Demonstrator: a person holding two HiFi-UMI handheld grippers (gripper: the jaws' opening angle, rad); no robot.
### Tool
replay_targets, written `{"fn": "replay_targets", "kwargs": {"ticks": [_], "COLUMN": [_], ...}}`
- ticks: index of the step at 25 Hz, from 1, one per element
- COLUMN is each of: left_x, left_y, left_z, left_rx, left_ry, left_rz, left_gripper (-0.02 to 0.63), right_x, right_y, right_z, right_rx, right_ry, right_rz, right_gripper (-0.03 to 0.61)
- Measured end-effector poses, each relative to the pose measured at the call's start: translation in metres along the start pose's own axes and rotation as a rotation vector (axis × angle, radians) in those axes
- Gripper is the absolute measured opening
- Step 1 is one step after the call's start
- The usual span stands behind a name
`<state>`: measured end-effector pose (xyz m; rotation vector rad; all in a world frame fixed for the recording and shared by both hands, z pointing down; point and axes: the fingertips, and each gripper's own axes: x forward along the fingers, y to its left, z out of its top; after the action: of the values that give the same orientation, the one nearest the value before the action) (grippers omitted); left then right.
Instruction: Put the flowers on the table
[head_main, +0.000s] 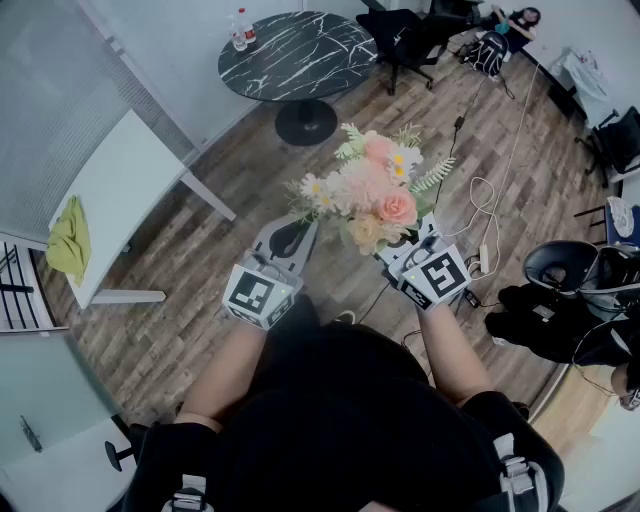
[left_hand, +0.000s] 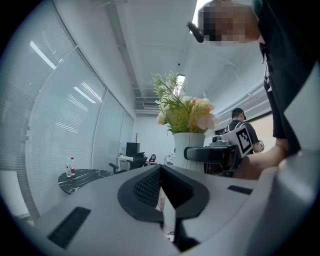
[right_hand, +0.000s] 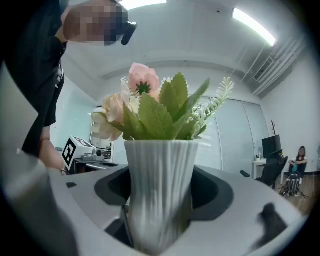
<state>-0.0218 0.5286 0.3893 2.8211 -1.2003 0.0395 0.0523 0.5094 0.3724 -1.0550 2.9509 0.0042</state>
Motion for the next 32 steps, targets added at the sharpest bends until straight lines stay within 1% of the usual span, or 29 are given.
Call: {"fn": "replay_targets", "kwargs": {"ticks": [6, 11, 23, 26, 32], "left_x": [0.002, 0.003, 0.022, 0.031, 0.057], "left_y": [-0.002, -0.001, -0.003, 0.003, 0.032], "left_z": [-0.001, -0.003, -0.005, -0.007, -0.006], "left_rx": [0.006, 0.007, 0.023, 0.022, 0.014], "left_ry": [0.005, 0.017, 0.038, 0.046, 0.036], "left_rz": [-0.005, -0.008, -0.036, -0.043, -0.057], "left_gripper": [0.012, 0.012, 0.012, 0.012, 0.012], "right_x": [-0.001, -0.003, -0.002, 0.003, 0.029], "right_y": [-0.002, -0.007, -0.025, -0.035, -0.06], "right_z": [-0.003, -0.005, -0.011, -0.012, -0.011], "right_rx": [0.012, 0.044, 0.059, 0.064, 0.052], "right_ry": [0.0, -0.006, 0.013, 0.014, 0.029], "right_rz": [-0.001, -0.006, 0.004, 0.001, -0.008], "right_gripper": [0.337, 0.337, 0.337, 0.337, 0.337]}}
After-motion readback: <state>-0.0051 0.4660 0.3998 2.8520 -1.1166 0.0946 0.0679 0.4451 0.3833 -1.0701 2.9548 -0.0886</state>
